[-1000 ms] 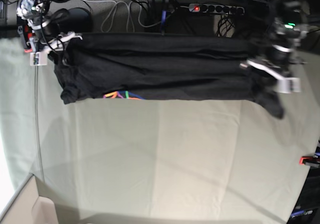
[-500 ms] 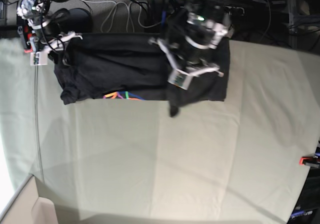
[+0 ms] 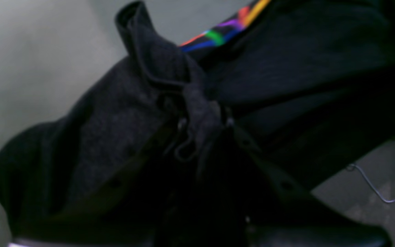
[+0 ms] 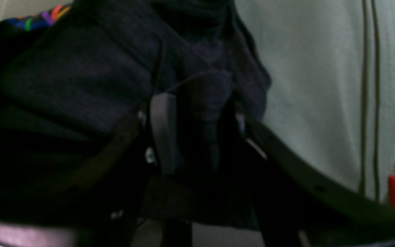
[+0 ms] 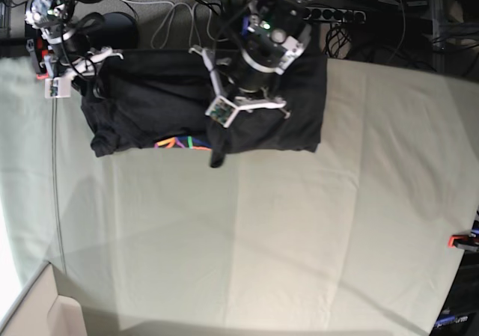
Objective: Layout the t-shirt on the table in an organized manner, then fold the t-shirt properly
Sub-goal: 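Carry the strip end with the left gripper toward the right gripper, then release the fold and lift the left gripper away from the shirt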
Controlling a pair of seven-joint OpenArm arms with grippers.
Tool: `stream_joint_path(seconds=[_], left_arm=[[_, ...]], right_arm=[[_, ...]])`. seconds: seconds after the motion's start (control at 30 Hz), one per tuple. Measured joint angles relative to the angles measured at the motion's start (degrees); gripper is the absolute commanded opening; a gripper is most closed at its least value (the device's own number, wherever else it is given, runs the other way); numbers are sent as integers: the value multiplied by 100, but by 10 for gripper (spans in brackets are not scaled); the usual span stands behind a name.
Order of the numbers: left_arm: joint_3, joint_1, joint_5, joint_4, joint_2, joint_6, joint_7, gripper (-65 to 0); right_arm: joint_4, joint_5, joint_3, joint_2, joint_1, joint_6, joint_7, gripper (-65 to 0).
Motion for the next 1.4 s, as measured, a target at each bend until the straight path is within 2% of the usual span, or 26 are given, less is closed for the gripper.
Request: stream_joint_path(seconds=[0.37, 0.47, 0.6, 0.67, 0.73, 0.83, 0.9, 1.1, 1.23, 1.33, 1.4], left_arm=[[72, -61, -2, -157, -17, -2, 74, -629], [170, -52, -24, -168, -17, 0, 411, -530], [330, -90, -68, -164, -24, -39, 282, -338], [337, -81, -68, -114, -26, -39, 258, -280], [326, -11, -68, 92, -35, -37, 326, -301], [280, 157, -46, 656, -55, -2, 293, -394], [35, 205, -94, 863, -33, -90, 267, -462], [-920, 310, -24, 710, -52, 26, 293, -650], [-855, 251, -20, 68, -68, -39, 317, -646], [-205, 190, -4, -367, -98, -26, 343, -646], [236, 61, -247, -557, -166, -122, 321, -646]], right_arm=[[4, 2, 11, -2, 2, 0, -11, -425], [4, 0, 13, 0, -2, 2, -11, -425], [4, 0, 11, -2, -15, 0, -11, -425], [4, 4, 11, -2, -52, 4, 0, -425], [4, 0, 11, -2, -79, 2, -13, -425], [4, 2, 11, -2, -76, 0, 4, -425], [4, 2, 11, -2, -74, 0, -11, -425], [9, 7, 11, 9, -44, 0, 2, -425], [9, 4, 15, -70, -44, 0, -7, -423], [9, 2, 13, -79, -44, 0, -15, -422], [9, 0, 22, -83, -44, 2, -11, -422]])
